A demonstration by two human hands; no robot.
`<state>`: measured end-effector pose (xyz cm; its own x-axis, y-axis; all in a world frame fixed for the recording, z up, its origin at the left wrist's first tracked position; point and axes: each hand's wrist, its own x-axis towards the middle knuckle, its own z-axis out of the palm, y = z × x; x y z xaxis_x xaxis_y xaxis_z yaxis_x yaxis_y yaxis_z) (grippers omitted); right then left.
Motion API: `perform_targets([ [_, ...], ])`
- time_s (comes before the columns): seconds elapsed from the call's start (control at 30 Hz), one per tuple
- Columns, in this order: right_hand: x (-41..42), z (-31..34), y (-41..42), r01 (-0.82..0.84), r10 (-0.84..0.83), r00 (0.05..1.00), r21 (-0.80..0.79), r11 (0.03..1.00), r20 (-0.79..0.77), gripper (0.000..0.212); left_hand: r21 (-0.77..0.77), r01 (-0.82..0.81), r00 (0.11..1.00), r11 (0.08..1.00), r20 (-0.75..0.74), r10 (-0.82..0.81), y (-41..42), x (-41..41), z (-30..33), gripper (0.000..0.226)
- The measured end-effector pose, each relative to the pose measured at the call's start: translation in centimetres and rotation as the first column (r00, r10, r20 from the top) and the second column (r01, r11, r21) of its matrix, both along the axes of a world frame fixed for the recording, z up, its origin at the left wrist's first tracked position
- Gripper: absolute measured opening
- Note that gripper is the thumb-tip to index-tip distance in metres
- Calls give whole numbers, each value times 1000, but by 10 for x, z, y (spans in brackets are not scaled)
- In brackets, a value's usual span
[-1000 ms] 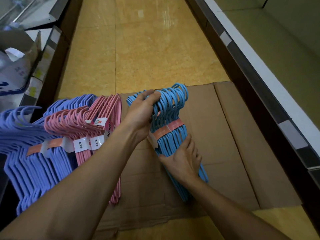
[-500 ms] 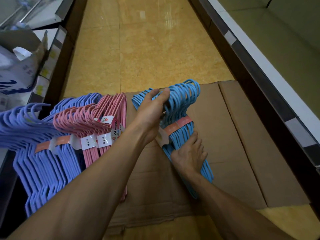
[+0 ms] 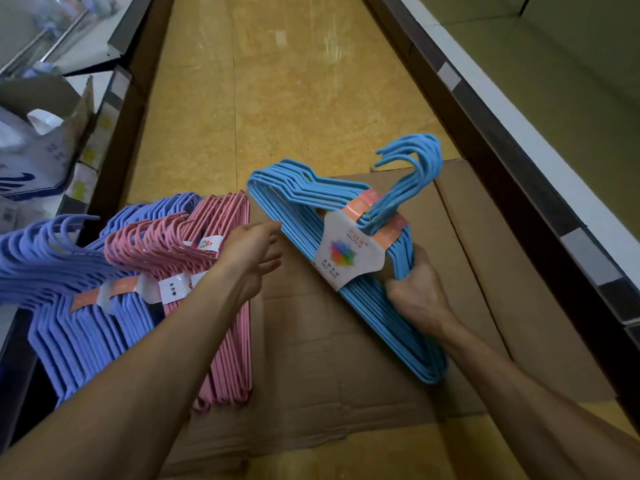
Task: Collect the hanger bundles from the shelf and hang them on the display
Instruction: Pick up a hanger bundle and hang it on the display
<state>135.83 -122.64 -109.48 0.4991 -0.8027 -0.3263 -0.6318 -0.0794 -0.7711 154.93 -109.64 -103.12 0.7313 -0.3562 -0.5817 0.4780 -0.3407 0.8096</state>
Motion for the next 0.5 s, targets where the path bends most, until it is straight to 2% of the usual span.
perform_targets([
  [0.17, 7, 27, -7, -74, 68, 977, 24, 997, 203, 47, -169, 5, 998, 986, -54, -14, 1, 10, 10, 4],
  [0.33, 21, 49, -5, -198, 168, 931, 63, 978, 324, 28, -317, -70, 996, 946, -69, 51, 4, 16, 24, 19],
  [0.43, 26, 56, -3, -271, 228, 909, 79, 959, 349, 27, -511, -131, 978, 849, -207, 26, 10, 20, 31, 39],
  [0.5, 30, 60, -1, -305, 252, 899, 98, 947, 358, 24, -605, -210, 964, 768, -257, 61, 12, 21, 38, 30],
])
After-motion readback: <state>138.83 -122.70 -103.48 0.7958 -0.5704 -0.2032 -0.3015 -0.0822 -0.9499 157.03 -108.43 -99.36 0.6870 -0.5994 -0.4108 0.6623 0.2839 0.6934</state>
